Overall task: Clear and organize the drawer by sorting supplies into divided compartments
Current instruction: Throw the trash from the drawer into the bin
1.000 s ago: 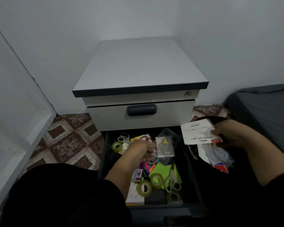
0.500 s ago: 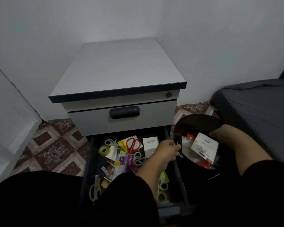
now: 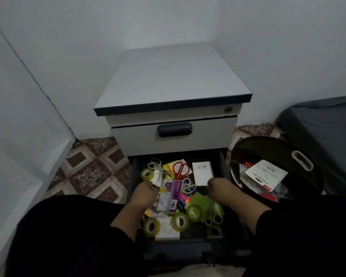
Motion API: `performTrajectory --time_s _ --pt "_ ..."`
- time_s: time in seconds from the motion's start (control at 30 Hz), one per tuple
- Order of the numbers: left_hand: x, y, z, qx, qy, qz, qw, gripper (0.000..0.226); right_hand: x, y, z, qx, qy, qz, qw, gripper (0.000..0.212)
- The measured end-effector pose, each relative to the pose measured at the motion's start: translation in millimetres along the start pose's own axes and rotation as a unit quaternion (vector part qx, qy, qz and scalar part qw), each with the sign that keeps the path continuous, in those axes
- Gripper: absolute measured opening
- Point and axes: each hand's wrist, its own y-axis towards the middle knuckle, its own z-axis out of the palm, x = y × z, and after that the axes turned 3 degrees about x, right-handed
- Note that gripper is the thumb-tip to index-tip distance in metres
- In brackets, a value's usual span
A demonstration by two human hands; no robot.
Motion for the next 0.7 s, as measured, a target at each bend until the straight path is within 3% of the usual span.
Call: performTrajectory --time_s 0.13,0.2,0.3,0.37,0.43,0.53,0.7 --pt "19.5 5.0 38.1 0.067 0.176 -0.017 0.982 0.069 10.0 -5.8 44.0 0.133 -0.046 0.012 0.990 0.072" --pt "16.6 1.6 50.0 0.080 0.232 -0.001 0.969 0.075 11.8 -10.7 50.6 0.151 -0.098 0.025 0.983 0.075" --pt "9.5 0.7 57.9 0.053 0.271 0.047 0.960 0.070 13.9 -15.8 48.7 0.116 -0.149 0.023 0.982 0.055" --pt "4.8 1.5 61.0 0.064 0.284 0.076 0.954 0.067 14.7 -15.8 44.4 0.088 -0.169 0.024 0.981 0.052" --pt "2.4 1.6 65.8 0.088 0.269 0.088 0.955 0.068 14.7 -12.4 41.0 0.067 -0.115 0.028 0.991 0.050" --pt "1.4 -0.1 67.7 0.098 0.236 0.104 0.961 0.065 15.2 -5.6 39.2 0.053 0.068 0.057 0.995 0.045" --pt "4.3 1.3 65.8 0.064 0.094 0.099 0.989 0.056 16.1 0.2 42.6 0.063 0.306 0.115 0.943 0.036"
